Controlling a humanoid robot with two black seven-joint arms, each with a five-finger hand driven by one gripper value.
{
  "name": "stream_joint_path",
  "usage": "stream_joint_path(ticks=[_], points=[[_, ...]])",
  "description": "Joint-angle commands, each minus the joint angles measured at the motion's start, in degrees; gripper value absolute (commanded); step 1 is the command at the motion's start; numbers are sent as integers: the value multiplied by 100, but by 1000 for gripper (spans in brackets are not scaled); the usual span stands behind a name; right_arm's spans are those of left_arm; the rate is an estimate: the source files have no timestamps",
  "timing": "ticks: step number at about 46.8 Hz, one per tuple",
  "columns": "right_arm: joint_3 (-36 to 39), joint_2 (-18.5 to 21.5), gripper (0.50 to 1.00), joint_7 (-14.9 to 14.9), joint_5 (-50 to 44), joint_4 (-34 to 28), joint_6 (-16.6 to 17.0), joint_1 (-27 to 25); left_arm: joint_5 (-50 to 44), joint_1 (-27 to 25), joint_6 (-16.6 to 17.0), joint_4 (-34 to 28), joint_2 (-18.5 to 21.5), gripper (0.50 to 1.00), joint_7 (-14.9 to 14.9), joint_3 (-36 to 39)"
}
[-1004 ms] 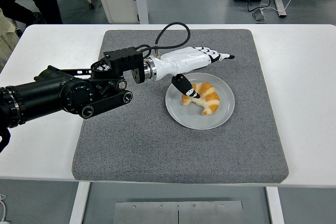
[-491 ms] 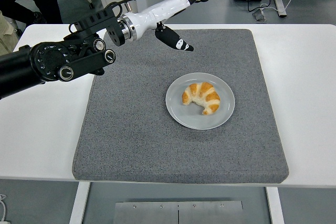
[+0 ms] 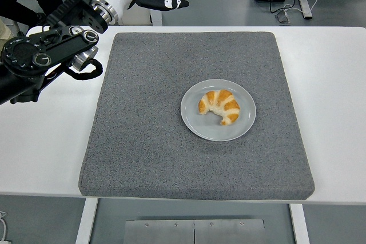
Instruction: Place the bread on the plate
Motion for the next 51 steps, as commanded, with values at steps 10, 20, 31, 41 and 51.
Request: stream_joint_path(ticks=[10, 20, 31, 41, 51], points=[[0, 0, 1000, -3, 0, 0, 0, 0, -558, 855, 31, 59, -30, 977, -82, -1151], [0, 0, 1000, -3, 0, 0, 9, 0, -822, 1233, -12, 323, -118, 977, -82, -1696], [0, 0, 1000, -3, 0, 0, 0, 0, -1297, 1497, -179, 744, -426, 977, -74, -1837], [0, 0, 1000, 5, 9, 0, 0, 0, -1719, 1550, -663, 1570, -716, 978, -100, -2180], [0, 0, 1000, 5, 0, 0, 0, 0, -1745, 1594, -768, 1984, -997, 980, -109, -2417]])
